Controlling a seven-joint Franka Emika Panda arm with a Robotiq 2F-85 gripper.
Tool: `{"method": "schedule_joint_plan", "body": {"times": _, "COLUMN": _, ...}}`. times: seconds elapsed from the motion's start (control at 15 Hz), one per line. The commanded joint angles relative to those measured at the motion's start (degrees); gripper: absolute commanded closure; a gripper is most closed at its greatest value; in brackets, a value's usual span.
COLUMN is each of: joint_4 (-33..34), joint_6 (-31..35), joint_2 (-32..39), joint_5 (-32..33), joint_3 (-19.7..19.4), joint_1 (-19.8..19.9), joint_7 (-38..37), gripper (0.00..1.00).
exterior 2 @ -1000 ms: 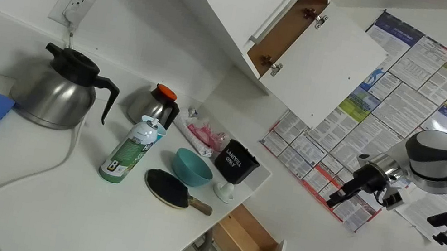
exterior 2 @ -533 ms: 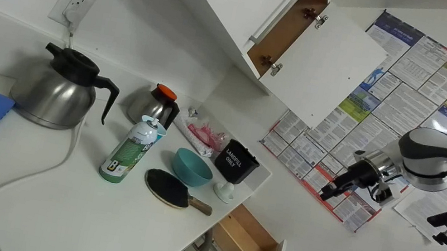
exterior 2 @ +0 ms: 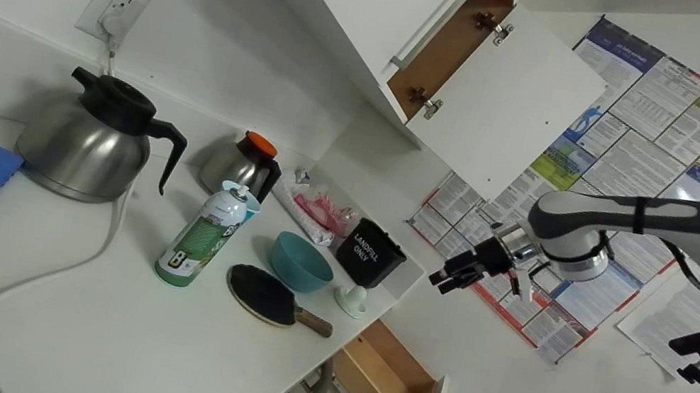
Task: Put the blue bowl inside the open drawer
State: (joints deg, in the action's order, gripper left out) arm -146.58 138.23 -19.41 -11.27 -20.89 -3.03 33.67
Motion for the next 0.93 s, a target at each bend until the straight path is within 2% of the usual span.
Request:
{"method": "schedule_joint_plan", "body": {"times": 0.0, "joint_4": 6.3, "joint_6": 7.9, "joint_2": 12.4, "joint_5": -6.6, "joint_3": 3.1, "joint_1": -1.1, "joint_7": -1.1, "gripper": 0.00}}
{"method": "schedule_joint_plan", "body": {"times": 0.2, "joint_4": 10.8, "joint_6": 14.0, "joint_2": 20.4, "joint_5": -11.4, "joint_3": 6.8, "joint_1": 0.3, "joint_7": -1.3, "gripper": 0.00}}
{"method": "schedule_joint_plan", "body": {"times": 0.53, "joint_4": 18.5, "joint_6": 15.5, "joint_2": 30.4, "joint_5": -13.2, "joint_3": 13.6, "joint_1": 4.8, "joint_7": -5.9, "gripper": 0.00}}
{"method": "schedule_joint_plan", "body": {"times": 0.6, "joint_4": 19.1, "joint_6": 15.5, "joint_2": 31.2, "joint_5": -11.7, "joint_3": 14.6, "joint_1": 5.6, "joint_7": -7.7, "gripper": 0.00}}
{"method": "schedule_joint_plan", "body": {"times": 0.67, "joint_4": 16.4, "joint_6": 14.9, "joint_2": 28.5, "joint_5": -11.3, "joint_3": 15.6, "joint_1": 6.9, "joint_7": -5.8, "gripper": 0.00}}
{"method": "schedule_joint_plan", "body": {"times": 0.87, "joint_4": 18.5, "joint_6": 15.0, "joint_2": 31.1, "joint_5": -10.9, "joint_3": 16.9, "joint_1": 7.7, "joint_7": -7.3, "gripper": 0.00}}
